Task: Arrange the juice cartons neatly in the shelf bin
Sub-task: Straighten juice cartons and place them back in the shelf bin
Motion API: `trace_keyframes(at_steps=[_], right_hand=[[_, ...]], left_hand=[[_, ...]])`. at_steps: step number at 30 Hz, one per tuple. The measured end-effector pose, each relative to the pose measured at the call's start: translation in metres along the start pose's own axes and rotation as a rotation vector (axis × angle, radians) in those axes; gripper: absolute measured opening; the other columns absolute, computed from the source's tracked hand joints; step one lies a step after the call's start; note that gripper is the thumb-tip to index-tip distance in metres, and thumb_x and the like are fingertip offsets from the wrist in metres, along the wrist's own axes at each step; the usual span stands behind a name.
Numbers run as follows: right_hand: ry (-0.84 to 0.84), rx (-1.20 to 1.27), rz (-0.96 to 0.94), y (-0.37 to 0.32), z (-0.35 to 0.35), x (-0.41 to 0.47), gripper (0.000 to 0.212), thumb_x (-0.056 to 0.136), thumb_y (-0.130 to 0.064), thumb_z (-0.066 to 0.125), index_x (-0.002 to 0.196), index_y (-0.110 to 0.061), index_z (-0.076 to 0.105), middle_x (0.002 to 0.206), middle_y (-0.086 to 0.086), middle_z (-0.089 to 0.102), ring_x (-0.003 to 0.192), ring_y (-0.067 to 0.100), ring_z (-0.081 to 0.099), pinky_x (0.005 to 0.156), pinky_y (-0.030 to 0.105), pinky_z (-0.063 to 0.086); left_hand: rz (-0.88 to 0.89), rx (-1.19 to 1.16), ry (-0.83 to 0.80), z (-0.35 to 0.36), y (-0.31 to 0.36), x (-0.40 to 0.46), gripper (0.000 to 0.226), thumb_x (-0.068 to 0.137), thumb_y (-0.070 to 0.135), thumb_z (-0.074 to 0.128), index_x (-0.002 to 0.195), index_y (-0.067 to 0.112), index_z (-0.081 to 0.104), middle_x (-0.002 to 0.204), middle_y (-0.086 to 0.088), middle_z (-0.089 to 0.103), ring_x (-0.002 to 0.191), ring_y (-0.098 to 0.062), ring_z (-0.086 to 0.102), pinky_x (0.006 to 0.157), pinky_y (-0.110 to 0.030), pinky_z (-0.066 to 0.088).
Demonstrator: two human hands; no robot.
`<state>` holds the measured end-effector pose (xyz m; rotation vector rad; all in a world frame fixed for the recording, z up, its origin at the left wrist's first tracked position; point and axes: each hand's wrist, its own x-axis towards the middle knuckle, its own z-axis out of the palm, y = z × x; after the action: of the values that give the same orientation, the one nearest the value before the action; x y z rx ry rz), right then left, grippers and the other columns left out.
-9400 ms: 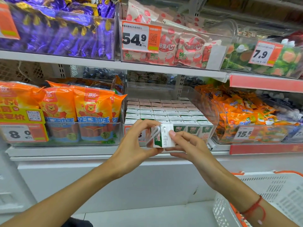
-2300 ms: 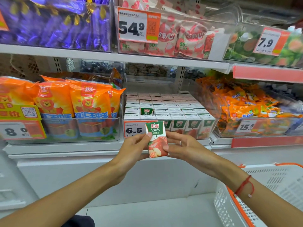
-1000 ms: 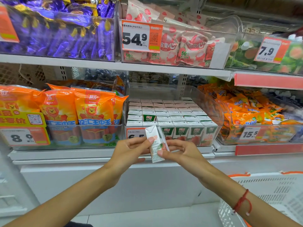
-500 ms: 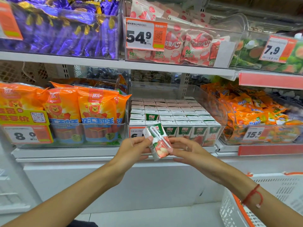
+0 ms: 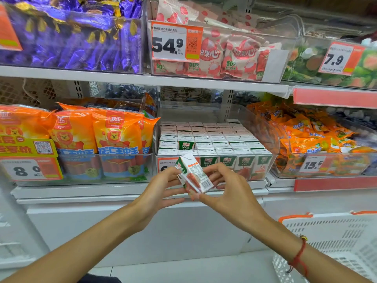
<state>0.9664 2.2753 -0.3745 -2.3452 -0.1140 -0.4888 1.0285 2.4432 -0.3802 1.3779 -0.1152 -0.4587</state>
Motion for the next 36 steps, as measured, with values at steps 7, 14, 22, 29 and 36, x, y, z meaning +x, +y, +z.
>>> trace_keyframes(at_steps=[7, 14, 22, 29, 36], right_hand=[[-0.133, 0.124, 0.056, -0.003, 0.003, -0.003, 0.058, 0.066, -0.037, 0.087, 0.109, -0.033, 0.048, 0.103, -0.017, 0.059, 0.095, 0.003, 0.059, 0.081, 0.022, 0.053], [-0.176, 0.587, 0.231, -0.004, -0.011, 0.004, 0.040, 0.072, -0.058, 0.062, 0.108, -0.040, 0.064, 0.105, -0.013, 0.071, 0.104, 0.002, 0.065, 0.097, 0.032, 0.050], [-0.061, 0.568, 0.250, -0.009, -0.015, 0.005, 0.044, 0.058, -0.059, 0.071, 0.079, -0.021, 0.066, 0.080, -0.010, 0.072, 0.078, 0.000, 0.066, 0.075, 0.013, 0.049], [-0.094, 0.559, 0.239, -0.003, -0.020, 0.004, 0.040, 0.064, -0.058, 0.069, 0.085, -0.023, 0.068, 0.094, -0.003, 0.075, 0.092, 0.007, 0.068, 0.089, 0.028, 0.053], [-0.100, 0.527, 0.229, -0.003, -0.017, 0.000, 0.027, 0.084, -0.046, 0.062, 0.098, -0.023, 0.063, 0.095, -0.004, 0.075, 0.093, 0.007, 0.069, 0.094, 0.032, 0.051]], left_hand=[[0.084, 0.200, -0.102, -0.002, -0.003, -0.007, 0.028, 0.087, 0.046, 0.064, 0.111, 0.032, 0.070, 0.099, 0.009, 0.076, 0.091, -0.006, 0.072, 0.069, -0.014, 0.055], [0.431, 0.353, -0.025, 0.002, 0.003, -0.010, 0.043, 0.074, 0.025, 0.083, 0.103, 0.050, 0.062, 0.098, 0.037, 0.067, 0.095, 0.014, 0.062, 0.068, -0.002, 0.046], [0.749, 0.711, 0.007, 0.002, -0.002, -0.012, 0.063, 0.072, 0.015, 0.085, 0.121, 0.043, 0.057, 0.119, 0.030, 0.061, 0.118, 0.008, 0.052, 0.093, -0.002, 0.035], [0.745, 0.748, -0.010, 0.000, -0.002, -0.010, 0.062, 0.076, 0.011, 0.081, 0.125, 0.040, 0.055, 0.129, 0.022, 0.057, 0.123, 0.008, 0.046, 0.094, 0.000, 0.033], [0.730, 0.763, -0.074, 0.000, 0.001, -0.011, 0.065, 0.080, 0.011, 0.078, 0.125, 0.046, 0.047, 0.130, 0.019, 0.042, 0.125, 0.013, 0.034, 0.093, 0.002, 0.030]])
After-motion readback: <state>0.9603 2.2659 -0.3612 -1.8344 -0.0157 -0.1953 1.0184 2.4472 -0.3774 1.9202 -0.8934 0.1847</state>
